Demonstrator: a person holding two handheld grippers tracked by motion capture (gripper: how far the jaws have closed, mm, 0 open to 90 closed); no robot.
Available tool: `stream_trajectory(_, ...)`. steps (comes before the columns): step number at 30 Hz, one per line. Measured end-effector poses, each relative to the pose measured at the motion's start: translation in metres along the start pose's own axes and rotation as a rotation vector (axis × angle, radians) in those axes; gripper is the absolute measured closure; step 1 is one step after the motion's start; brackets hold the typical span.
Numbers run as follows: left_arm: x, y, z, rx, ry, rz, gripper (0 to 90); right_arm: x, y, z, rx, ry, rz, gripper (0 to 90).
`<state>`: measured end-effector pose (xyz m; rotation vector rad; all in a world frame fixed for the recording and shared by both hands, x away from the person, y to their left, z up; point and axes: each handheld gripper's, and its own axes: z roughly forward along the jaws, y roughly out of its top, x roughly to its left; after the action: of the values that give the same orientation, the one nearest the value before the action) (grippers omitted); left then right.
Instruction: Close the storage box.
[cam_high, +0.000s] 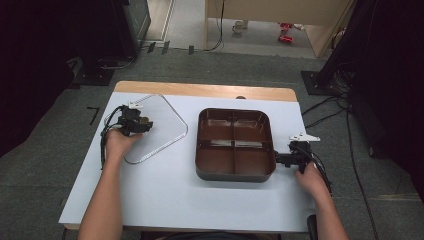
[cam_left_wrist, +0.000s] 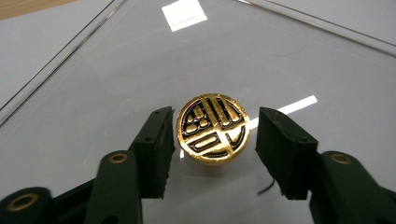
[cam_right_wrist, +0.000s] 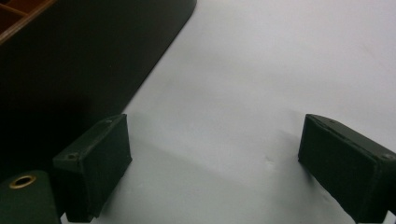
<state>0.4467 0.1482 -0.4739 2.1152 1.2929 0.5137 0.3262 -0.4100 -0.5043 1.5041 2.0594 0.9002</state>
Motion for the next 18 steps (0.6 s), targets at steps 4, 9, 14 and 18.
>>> stream_trajectory(4, 0.0031, -0.0023, 0.0003, -0.016, -0.003, -0.019, 54.7, 0.0, 0.0, 0.0, 0.0, 0.0, 0.0, 8.8)
stream_trajectory(9, 0.0021, -0.003, 0.0003, -0.024, -0.007, -0.014, 58.3, 0.0, 0.0, 0.0, 0.0, 0.0, 0.0, 8.8)
stream_trajectory(14, 0.0038, -0.0034, -0.0003, -0.03, -0.018, -0.013, 58.9, 0.0, 0.0, 0.0, 0.0, 0.0, 0.0, 8.8)
stream_trajectory(18, 0.0025, -0.0024, -0.0009, -0.026, -0.009, -0.009, 59.1, 0.0, 0.0, 0.0, 0.0, 0.0, 0.001, 8.8)
